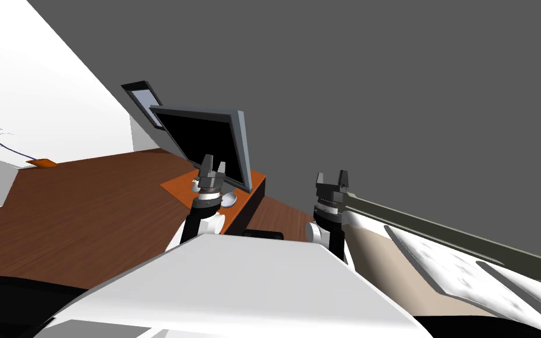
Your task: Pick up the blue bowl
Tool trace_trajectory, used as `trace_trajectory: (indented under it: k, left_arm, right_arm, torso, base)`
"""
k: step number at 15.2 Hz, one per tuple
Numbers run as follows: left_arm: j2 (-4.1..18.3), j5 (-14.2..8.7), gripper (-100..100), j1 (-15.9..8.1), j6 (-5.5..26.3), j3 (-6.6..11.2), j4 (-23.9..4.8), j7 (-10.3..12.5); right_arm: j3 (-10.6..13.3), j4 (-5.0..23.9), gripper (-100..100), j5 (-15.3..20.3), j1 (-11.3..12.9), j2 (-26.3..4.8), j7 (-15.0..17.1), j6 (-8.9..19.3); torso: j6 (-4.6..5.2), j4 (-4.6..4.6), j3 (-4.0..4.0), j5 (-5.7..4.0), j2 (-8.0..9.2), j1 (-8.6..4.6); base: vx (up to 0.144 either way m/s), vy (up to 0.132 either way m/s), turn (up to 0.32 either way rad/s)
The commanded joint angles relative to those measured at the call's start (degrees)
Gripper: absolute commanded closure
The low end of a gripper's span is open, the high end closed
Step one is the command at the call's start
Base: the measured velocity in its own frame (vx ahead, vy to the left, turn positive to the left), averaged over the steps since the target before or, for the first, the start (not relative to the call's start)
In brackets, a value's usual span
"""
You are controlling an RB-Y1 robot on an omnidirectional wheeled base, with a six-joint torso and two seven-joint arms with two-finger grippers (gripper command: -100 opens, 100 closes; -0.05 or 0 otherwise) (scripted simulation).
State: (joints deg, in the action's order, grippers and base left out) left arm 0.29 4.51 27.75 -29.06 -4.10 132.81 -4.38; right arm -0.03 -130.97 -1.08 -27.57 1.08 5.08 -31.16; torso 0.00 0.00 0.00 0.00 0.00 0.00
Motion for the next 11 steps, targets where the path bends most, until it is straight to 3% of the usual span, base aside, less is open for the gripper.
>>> trace_trajectory:
  k: [1,4,10,11]
  left_arm:
    - [1.8,-0.2,-100,0.0,0.8,0.21,-0.3,0.1]
    - [5.6,-1.2,-100,0.2,3.8,1.04,-1.4,0.5]
    - [8.6,-2.8,-100,0.4,8.9,2.39,-3.3,1.1]
    - [9.5,-3.4,-100,0.5,10.9,2.94,-4.0,1.3]
  right_arm:
    - [0.0,0.0,0,0.0,0.0,0.0,0.0,0.0]
    - [0.0,0.0,0,0.0,0.0,0.0,0.0,0.0]
    - [0.0,0.0,0,0.0,0.0,0.0,0.0,0.0]
    - [0.0,0.0,0,0.0,0.0,0.0,0.0,0.0]
  torso:
    - [0.0,0.0,0.0,0.0,0.0,0.0]
    - [0.01,-0.01,-0.01,0.01,-0.02,0.05]
    - [0.0,-0.01,-0.03,0.02,-0.04,0.07]
    - [0.01,-0.01,-0.03,0.02,-0.04,0.06]
  base:
    - [0.001,0.001,-0.013]
    - [0.006,0.005,-0.041]
    - [0.009,0.01,-0.043]
    - [0.009,0.005,-0.056]
